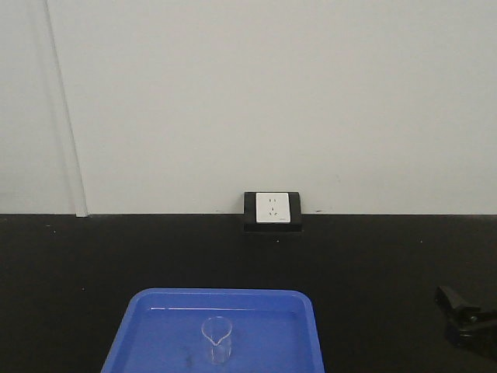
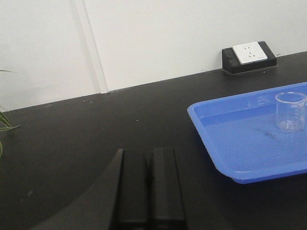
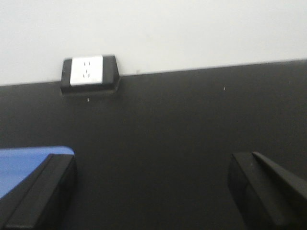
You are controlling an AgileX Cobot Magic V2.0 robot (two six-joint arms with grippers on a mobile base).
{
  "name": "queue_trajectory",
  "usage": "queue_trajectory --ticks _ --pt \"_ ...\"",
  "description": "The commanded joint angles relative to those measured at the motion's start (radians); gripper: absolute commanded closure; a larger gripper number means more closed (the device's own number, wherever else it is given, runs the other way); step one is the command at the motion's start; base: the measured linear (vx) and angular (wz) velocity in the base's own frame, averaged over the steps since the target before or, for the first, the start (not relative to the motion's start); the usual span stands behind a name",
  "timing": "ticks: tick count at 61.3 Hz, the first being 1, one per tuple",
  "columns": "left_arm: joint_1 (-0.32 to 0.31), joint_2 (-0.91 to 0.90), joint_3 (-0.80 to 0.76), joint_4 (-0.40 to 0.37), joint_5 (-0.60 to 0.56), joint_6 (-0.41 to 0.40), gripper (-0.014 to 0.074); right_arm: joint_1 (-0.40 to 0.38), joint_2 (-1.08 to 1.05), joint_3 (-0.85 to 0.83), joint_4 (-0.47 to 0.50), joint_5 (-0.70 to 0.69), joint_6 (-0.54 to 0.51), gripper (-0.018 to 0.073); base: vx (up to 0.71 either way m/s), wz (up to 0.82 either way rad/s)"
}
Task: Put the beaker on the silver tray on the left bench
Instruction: 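Move the right gripper toward the glass beaker in the blue tray, then lower the right gripper around the beaker and close on it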
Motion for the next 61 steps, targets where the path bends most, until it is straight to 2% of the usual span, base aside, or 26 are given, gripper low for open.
queue_trajectory --ticks 1,8,14,23,28,37,52,61 --pt "-0.006 -0.008 0.02 -0.005 -0.083 -0.006 0.0595 0.05 0.053 -0.031 -0.068 -0.085 0.014 -0.0126 0.0 0.0" --pt "-0.006 -0.008 0.02 -0.005 -0.083 -0.006 0.0595 0.183 0.184 -0.031 -0.139 -0.159 0.014 -0.0106 0.0 0.0" --pt "-0.006 -0.008 0.02 -0.005 -0.083 -0.006 0.0595 0.286 0.315 -0.031 -0.143 -0.319 0.014 -0.0094 0.0 0.0" --pt "-0.006 -0.008 0.02 -0.005 -0.083 -0.006 0.0595 0.375 0.494 -0.056 -0.143 -0.516 0.014 -0.0091 0.0 0.0" --pt "-0.006 -0.008 0.02 -0.005 -0.083 -0.006 0.0595 0.415 0.59 -0.097 -0.148 -0.558 0.014 -0.0089 0.0 0.0" --pt "-0.006 -0.008 0.02 -0.005 -0.083 -0.006 0.0595 0.461 0.716 -0.209 -0.175 -0.571 0.014 -0.0085 0.0 0.0" --pt "-0.006 -0.008 0.02 -0.005 -0.083 -0.006 0.0595 0.459 0.855 -0.385 -0.178 -0.553 0.073 -0.0078 0.0 0.0" --pt "-0.006 -0.008 0.02 -0.005 -0.083 -0.006 0.0595 0.459 0.908 -0.467 -0.263 -0.529 0.119 -0.0075 0.0 0.0"
